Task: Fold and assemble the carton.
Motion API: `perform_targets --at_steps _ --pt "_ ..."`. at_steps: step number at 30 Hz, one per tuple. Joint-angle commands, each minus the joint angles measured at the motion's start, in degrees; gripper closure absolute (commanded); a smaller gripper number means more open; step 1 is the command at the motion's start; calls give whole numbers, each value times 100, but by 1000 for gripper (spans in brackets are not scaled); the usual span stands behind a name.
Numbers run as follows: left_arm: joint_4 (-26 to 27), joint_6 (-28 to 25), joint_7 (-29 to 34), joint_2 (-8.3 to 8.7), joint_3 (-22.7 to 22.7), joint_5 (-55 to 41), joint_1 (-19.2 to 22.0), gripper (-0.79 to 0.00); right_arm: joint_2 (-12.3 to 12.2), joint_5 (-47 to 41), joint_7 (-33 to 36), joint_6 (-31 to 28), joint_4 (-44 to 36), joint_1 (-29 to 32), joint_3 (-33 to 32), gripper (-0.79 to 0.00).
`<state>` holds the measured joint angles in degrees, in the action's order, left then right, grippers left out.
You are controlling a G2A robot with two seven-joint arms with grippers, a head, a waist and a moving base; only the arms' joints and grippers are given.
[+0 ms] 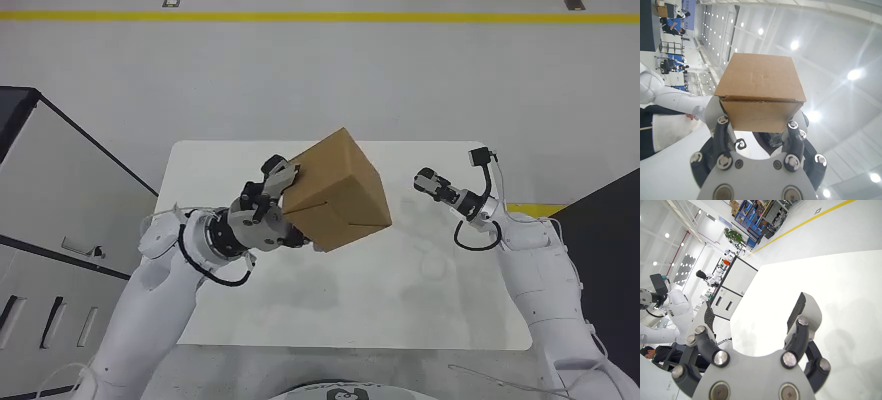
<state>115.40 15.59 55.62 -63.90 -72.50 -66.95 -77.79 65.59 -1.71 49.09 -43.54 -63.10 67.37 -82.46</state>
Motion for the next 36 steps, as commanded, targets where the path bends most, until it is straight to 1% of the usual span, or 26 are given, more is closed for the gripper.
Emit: perform_targets --at_steps 1,4,7,8,20,22,26,29,32,34,36 --pt "-254 -200 501 0 3 121 90 0 0 0 0 0 0 0 0 -785" --pt "-565 -452 989 2 34 438 287 0 0 0 0 0 0 0 0 -785" --pt "-802 -765 1331 -16 107 634 525 0 0 0 0 0 0 0 0 -785" --pt "-863 -785 1421 -24 175 697 611 0 0 0 0 0 0 0 0 -785" --pt "-863 -785 1421 -24 175 697 611 0 0 0 0 0 0 0 0 -785" --pt "-799 -871 1391 -46 231 506 571 0 0 0 0 0 0 0 0 -785" --pt "-922 -1572 1682 -120 375 282 700 0 0 0 0 0 0 0 0 -785" --pt "-1204 -1985 2034 -195 587 48 878 0 0 0 0 0 0 0 0 -785" --pt "-1458 -2275 2472 -290 833 -425 1074 0 0 0 0 0 0 0 0 -785" --pt "-1640 -2332 2704 -350 988 -693 1197 0 0 0 0 0 0 0 0 -785" --pt "-1752 -2407 2782 -380 1047 -725 1276 0 0 0 0 0 0 0 0 -785"
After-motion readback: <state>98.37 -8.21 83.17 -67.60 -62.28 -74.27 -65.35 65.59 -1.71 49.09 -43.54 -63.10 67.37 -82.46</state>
